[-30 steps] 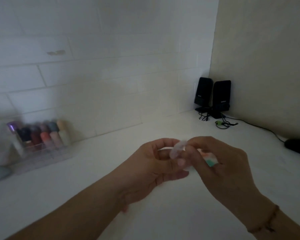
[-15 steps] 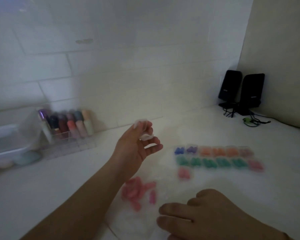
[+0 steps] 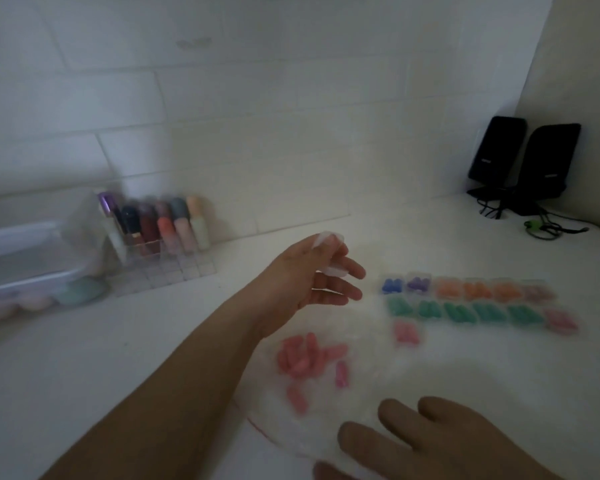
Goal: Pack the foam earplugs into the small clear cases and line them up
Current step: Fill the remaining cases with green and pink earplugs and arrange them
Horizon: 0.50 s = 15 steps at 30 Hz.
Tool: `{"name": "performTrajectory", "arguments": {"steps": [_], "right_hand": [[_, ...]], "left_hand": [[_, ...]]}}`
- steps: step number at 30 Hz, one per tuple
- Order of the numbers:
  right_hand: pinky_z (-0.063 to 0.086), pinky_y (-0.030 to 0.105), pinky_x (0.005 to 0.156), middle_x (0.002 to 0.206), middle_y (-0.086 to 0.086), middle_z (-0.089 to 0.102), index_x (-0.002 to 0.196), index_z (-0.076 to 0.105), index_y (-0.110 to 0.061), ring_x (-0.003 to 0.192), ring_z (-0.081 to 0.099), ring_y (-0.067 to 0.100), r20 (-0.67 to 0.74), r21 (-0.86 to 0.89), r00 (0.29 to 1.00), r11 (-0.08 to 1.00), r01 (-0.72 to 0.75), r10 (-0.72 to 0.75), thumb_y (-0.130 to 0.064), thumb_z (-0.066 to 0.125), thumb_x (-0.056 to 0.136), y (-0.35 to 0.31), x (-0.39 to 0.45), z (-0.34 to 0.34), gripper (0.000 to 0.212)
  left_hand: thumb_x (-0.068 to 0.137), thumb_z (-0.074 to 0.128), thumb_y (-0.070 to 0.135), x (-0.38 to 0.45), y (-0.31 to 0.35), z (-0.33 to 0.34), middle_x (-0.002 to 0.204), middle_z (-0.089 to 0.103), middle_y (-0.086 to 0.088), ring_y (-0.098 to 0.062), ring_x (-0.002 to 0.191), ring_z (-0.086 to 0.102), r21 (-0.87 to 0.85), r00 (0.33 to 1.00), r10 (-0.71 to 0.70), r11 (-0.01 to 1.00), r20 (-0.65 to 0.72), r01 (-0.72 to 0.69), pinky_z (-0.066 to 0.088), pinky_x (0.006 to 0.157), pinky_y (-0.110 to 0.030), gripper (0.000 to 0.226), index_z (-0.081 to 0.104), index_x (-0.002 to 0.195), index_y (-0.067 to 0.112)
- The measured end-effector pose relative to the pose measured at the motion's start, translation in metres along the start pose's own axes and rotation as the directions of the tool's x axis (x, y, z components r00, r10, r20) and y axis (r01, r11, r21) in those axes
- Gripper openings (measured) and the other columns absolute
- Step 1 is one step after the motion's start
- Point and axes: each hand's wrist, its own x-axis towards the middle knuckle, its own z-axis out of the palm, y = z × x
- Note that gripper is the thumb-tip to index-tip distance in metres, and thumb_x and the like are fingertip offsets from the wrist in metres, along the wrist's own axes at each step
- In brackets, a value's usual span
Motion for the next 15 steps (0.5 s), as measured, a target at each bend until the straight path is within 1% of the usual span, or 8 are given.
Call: {"name": "performTrajectory", "arguments": {"steps": [2,4,7,9,10,12,14,15], "right_hand": [[0.035,0.018,0.037,0.085,-0.012,0.061,0.091,0.061,-0.035,0.053,0.051,0.011,0.035,-0.013,0.998,0.999,0.044,-0.044,-0.029,0.033,0.097,0.01,-0.005,0.003,0.029],[0.037,0.024,0.037,0.069,-0.006,0.061,0.076,0.066,-0.028,0.05,0.053,0.016,0.023,-0.018,1.0,1.0,0.001,-0.001,-0.04,0.038,0.098,0.022,-0.011,0.003,0.037],[0.037,0.03,0.038,0.057,-0.002,0.053,0.06,0.064,-0.022,0.046,0.051,0.021,0.017,-0.057,0.989,0.987,-0.148,0.149,-0.049,0.046,0.093,0.035,-0.018,-0.002,0.046],[0.038,0.03,0.039,0.056,-0.001,0.053,0.059,0.064,-0.022,0.046,0.05,0.022,0.019,-0.043,0.982,0.981,-0.189,0.19,-0.046,0.051,0.09,0.038,-0.02,-0.007,0.041],[0.04,0.029,0.039,0.058,-0.002,0.054,0.06,0.064,-0.023,0.046,0.05,0.021,0.009,-0.009,0.986,0.986,-0.168,0.168,-0.044,0.053,0.09,0.037,-0.02,-0.01,0.038],[0.038,0.024,0.039,0.062,-0.005,0.055,0.065,0.063,-0.026,0.046,0.047,0.016,-0.003,0.092,0.999,0.995,-0.048,0.048,-0.04,0.053,0.092,0.034,-0.017,-0.013,0.033],[0.036,0.02,0.038,0.073,-0.009,0.06,0.078,0.061,-0.03,0.046,0.045,0.011,0.0,0.162,0.998,0.985,0.064,-0.065,-0.036,0.049,0.096,0.027,-0.017,-0.01,0.022],[0.036,0.019,0.038,0.08,-0.012,0.064,0.087,0.061,-0.032,0.045,0.045,0.009,-0.002,0.186,0.996,0.979,0.084,-0.085,-0.035,0.047,0.097,0.025,-0.018,-0.007,0.017]], "left_hand": [[0.103,0.038,0.037,-0.003,0.001,-0.005,0.107,0.07,-0.014,-0.037,0.093,0.068,0.105,0.998,-0.029,0.994,0.062,0.022,0.053,0.085,-0.043,0.029,0.051,0.1,0.011],[0.103,0.038,0.036,-0.005,0.004,-0.01,0.108,0.07,-0.014,-0.036,0.093,0.069,0.171,0.993,-0.072,0.984,0.091,0.056,0.052,0.083,-0.041,0.029,0.052,0.101,0.011],[0.102,0.04,0.039,-0.007,0.007,-0.017,0.101,0.072,-0.009,-0.027,0.081,0.069,0.337,0.994,-0.107,0.936,0.008,0.098,0.048,0.071,-0.036,0.03,0.053,0.102,0.011],[0.1,0.042,0.041,-0.005,0.005,-0.022,0.093,0.074,-0.002,-0.02,0.071,0.067,0.497,0.995,-0.027,0.865,-0.094,0.07,0.045,0.063,-0.029,0.031,0.055,0.101,0.013],[0.1,0.044,0.04,-0.004,0.004,-0.022,0.09,0.074,-0.001,-0.019,0.068,0.066,0.514,0.991,0.038,0.857,-0.127,0.033,0.043,0.06,-0.028,0.03,0.055,0.101,0.012],[0.101,0.044,0.037,-0.003,0.002,-0.018,0.088,0.072,-0.006,-0.023,0.068,0.064,0.358,0.984,0.114,0.932,-0.134,-0.059,0.043,0.06,-0.03,0.028,0.053,0.099,0.01],[0.098,0.044,0.04,-0.005,0.002,-0.006,0.091,0.069,-0.013,-0.03,0.072,0.063,0.082,0.993,0.111,0.991,-0.034,-0.108,0.048,0.064,-0.036,0.031,0.051,0.101,0.009],[0.097,0.043,0.042,-0.007,0.001,0.0,0.092,0.069,-0.015,-0.032,0.074,0.064,0.024,0.994,0.104,0.994,0.026,-0.104,0.05,0.067,-0.038,0.034,0.05,0.102,0.009]]}}
